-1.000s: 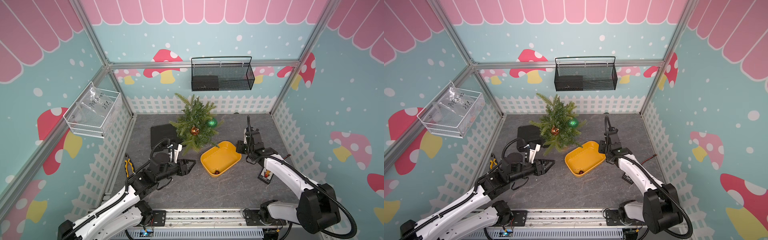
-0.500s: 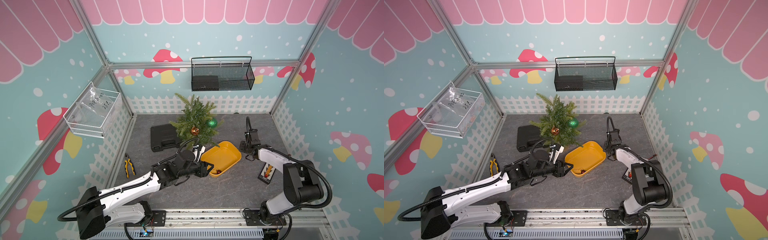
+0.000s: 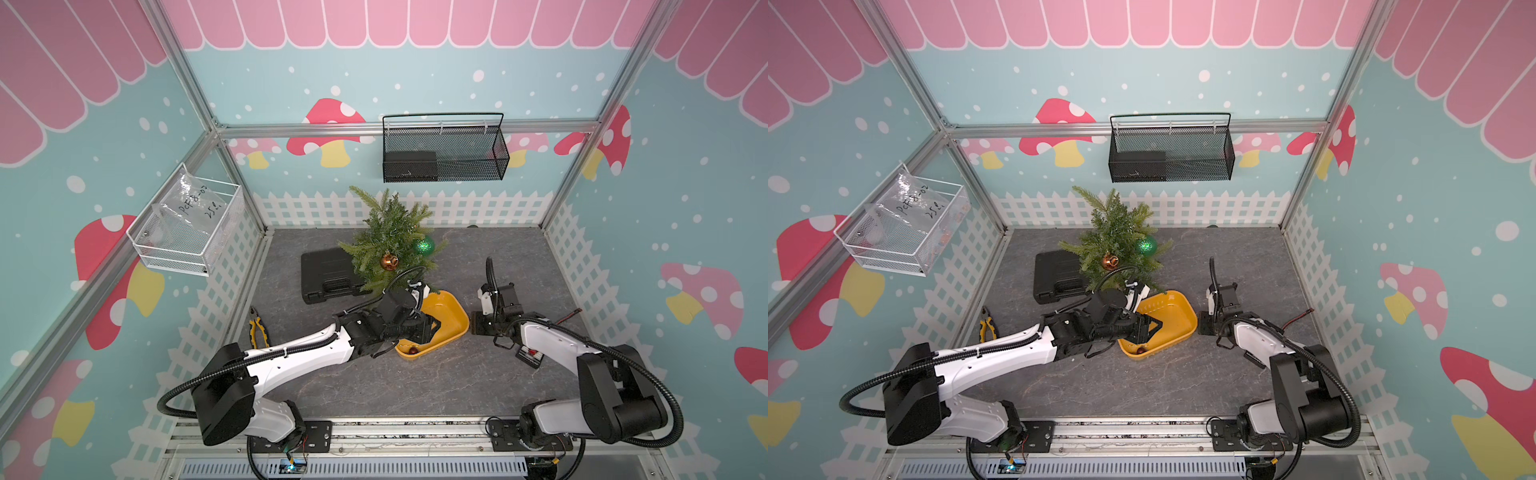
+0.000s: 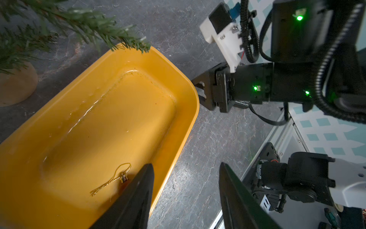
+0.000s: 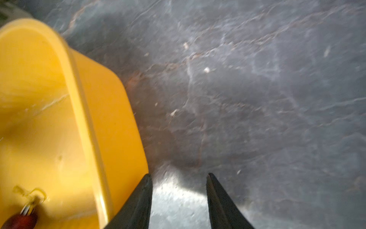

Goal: Decorate the small christmas tree with ornaments
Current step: Move the container to the center of the board.

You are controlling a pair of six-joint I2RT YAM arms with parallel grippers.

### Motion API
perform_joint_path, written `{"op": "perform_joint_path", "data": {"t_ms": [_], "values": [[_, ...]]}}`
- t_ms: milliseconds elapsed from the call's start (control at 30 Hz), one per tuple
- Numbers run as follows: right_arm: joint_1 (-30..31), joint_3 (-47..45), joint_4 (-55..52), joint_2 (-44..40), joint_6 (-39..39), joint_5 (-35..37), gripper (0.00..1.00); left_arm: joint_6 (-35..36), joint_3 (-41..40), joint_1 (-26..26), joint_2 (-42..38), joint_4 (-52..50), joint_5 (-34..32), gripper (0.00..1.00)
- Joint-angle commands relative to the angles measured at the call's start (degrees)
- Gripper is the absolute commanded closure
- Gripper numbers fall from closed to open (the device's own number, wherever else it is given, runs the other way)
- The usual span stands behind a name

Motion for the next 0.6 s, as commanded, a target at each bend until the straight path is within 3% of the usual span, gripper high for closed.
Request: {"op": "perform_joint_path", "data": {"t_ms": [0,267,400,567], "values": [[0.6,-2.2,-0.2,-3.6,-1.9,-3.0,0.51,0.7,1.0,-0.1,1.3,-5.8,-1.6,0.45],[4.1,-3.0,1.7,-4.2,-2.6,-5.0,0.50,-1.3,-0.6,-0.2,3.7,-10.2,-4.9,0.46],[4.9,-3.3,2.0,-5.1,-2.1,-4.1,0.50,-2.6,0.1,-0.2,7.1,-11.9,-6.7,0.53],[4.9,-3.8,2.8,-6.3,-1.6,-3.0,0.49,-3.5,3.2,-0.5,10.8,-20.9,-9.4,0.57]]}}
